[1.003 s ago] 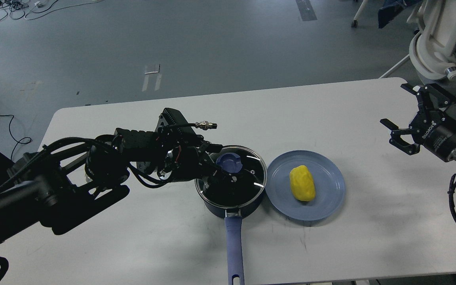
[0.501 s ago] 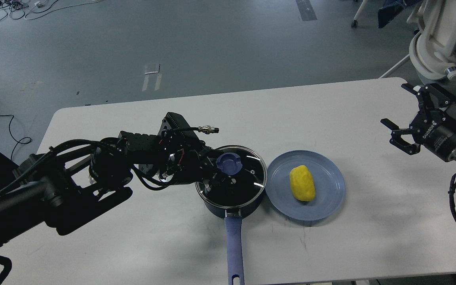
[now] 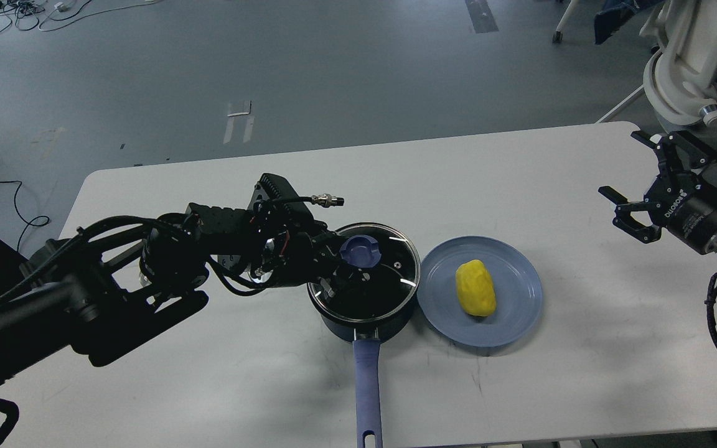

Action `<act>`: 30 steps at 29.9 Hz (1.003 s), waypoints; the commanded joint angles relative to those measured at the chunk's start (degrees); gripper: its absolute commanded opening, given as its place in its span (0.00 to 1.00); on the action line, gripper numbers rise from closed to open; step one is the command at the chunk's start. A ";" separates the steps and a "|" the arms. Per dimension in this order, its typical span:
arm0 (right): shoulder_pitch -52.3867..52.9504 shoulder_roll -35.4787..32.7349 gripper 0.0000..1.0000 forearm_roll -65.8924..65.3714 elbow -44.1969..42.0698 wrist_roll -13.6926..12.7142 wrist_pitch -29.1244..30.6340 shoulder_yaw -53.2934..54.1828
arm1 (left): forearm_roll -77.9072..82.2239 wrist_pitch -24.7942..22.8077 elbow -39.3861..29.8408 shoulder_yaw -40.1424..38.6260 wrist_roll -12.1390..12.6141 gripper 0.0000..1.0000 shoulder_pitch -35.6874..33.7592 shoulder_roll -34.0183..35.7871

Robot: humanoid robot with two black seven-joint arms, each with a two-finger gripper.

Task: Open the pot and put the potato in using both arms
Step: 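Lift the glass lid off the pot with the left gripper, then lower the lid onto the table beside the pot, left gripper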

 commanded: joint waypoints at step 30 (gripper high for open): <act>-0.08 -0.03 1.00 0.00 -0.07 0.00 0.00 0.14 | -3.14 16.66 -0.03 2.78 -9.73 0.45 11.43 32.87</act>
